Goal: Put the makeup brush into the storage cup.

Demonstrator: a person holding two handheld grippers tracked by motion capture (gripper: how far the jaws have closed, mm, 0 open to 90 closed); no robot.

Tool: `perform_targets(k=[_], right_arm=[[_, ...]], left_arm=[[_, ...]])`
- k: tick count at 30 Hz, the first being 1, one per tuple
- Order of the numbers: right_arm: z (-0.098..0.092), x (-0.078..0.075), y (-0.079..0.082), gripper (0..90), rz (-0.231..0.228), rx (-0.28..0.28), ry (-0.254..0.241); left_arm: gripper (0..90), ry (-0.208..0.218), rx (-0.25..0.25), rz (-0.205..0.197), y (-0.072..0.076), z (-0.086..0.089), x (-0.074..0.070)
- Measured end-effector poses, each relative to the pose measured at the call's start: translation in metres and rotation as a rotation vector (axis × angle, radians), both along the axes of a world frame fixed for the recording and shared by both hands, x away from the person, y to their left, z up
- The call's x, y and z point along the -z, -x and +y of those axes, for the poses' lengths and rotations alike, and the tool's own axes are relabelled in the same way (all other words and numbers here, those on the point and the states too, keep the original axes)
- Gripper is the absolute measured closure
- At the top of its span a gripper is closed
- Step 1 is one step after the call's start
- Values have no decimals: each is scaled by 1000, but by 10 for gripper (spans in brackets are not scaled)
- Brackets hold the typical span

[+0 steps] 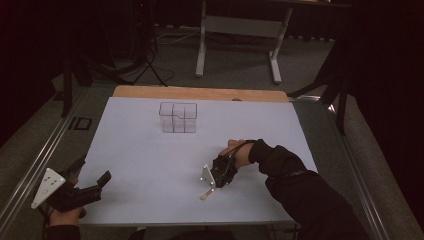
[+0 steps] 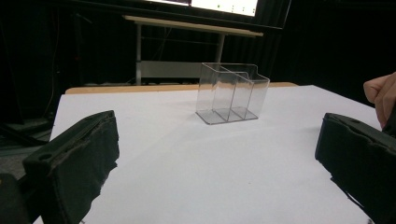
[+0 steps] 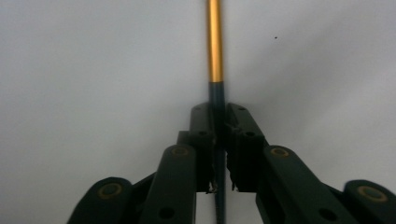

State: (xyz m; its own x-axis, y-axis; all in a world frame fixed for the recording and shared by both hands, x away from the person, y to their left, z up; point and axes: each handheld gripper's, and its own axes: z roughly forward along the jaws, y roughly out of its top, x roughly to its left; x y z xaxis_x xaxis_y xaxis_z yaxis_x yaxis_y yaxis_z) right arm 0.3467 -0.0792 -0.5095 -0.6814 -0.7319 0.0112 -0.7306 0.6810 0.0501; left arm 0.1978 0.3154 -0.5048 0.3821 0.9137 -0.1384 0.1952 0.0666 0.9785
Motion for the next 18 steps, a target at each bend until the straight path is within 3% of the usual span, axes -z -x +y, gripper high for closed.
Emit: perform_targets(k=[4,8,11,18], right_arm=[[1,0,-1,827,4,11,7],[2,-9,-5,830,19,65,-29],[0,-20,-8,831,58,127,-93],[-11,-33,-12,831,79,236,-186]], left_arm=[[0,0,0,-4,0,0,0],[0,2,-1,-5,0,0,-1],[0,3,-2,-6,0,0,-1],[0,0,-4,-13,1,0,-2]])
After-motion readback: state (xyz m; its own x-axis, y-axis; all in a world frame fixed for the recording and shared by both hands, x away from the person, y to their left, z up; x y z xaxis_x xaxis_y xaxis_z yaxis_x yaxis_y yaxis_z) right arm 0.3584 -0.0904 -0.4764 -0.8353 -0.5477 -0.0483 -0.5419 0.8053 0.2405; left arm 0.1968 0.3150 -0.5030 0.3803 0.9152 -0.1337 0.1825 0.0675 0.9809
